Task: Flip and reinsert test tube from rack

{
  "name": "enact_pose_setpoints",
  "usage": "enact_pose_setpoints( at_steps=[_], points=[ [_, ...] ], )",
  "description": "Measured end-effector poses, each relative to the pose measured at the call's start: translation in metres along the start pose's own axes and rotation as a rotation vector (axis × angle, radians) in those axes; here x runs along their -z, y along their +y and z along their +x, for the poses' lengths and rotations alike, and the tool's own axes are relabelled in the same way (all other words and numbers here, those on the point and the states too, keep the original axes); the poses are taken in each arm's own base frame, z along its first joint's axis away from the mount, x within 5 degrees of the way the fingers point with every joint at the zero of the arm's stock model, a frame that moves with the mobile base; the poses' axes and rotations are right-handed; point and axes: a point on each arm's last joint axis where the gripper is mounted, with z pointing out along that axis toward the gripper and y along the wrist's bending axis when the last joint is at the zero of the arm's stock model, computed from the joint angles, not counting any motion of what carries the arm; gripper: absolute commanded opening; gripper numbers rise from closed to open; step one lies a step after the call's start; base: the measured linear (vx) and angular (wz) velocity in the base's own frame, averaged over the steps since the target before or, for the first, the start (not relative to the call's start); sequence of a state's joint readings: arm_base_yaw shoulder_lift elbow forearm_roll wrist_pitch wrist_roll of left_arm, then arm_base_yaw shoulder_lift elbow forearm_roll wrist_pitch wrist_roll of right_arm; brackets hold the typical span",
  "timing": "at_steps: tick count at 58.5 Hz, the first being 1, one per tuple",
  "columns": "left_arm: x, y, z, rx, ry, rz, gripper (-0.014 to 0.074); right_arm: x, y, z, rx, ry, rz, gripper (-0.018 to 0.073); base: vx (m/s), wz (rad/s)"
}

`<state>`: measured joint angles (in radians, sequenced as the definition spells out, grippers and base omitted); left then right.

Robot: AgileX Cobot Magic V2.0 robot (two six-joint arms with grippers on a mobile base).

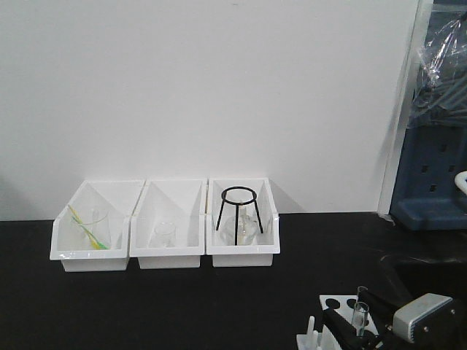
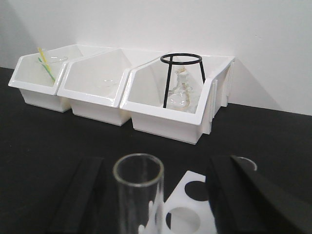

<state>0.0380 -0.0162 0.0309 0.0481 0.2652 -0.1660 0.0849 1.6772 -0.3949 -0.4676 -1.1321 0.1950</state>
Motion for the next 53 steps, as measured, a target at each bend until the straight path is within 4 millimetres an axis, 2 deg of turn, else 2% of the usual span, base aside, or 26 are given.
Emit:
enact_pose_setpoints(
  at_steps=[5,17,31,36,43,53],
  points=[
    [0.0,0.0,0.0,0.0,0.0,0.0,-0.0006,0.0,0.0,0.0,0.0,0.002,-0.001,0.0324,0.0,0.0],
    [0.0,0.0,0.0,0.0,0.0,0.0,-0.0006,0.0,0.001,0.0,0.004,-0.003,-0.011,-0.0008,0.0,0.0],
    [0.0,0.0,0.0,0.0,0.0,0.0,-0.0006,0.0,0.001,0.0,-0.026,-0.004,-0.013,-0.0012,0.0,0.0],
    [0.0,0.0,0.0,0.0,0.0,0.0,-0.0006,0.002,0.002,-0.006,-0.031,-0.017,-0.011,-0.0012,0.0,0.0],
    [0.0,0.0,0.0,0.0,0.0,0.0,-0.0006,0.005,0.002,-0.031,-0.039,-0.046,-0.006,-0.0012,0.0,0.0],
    [0.0,0.0,0.0,0.0,0.0,0.0,-0.0006,0.01,0.002,-0.092,0.028,-0.068,0.009,-0.0012,0.0,0.0]
  ],
)
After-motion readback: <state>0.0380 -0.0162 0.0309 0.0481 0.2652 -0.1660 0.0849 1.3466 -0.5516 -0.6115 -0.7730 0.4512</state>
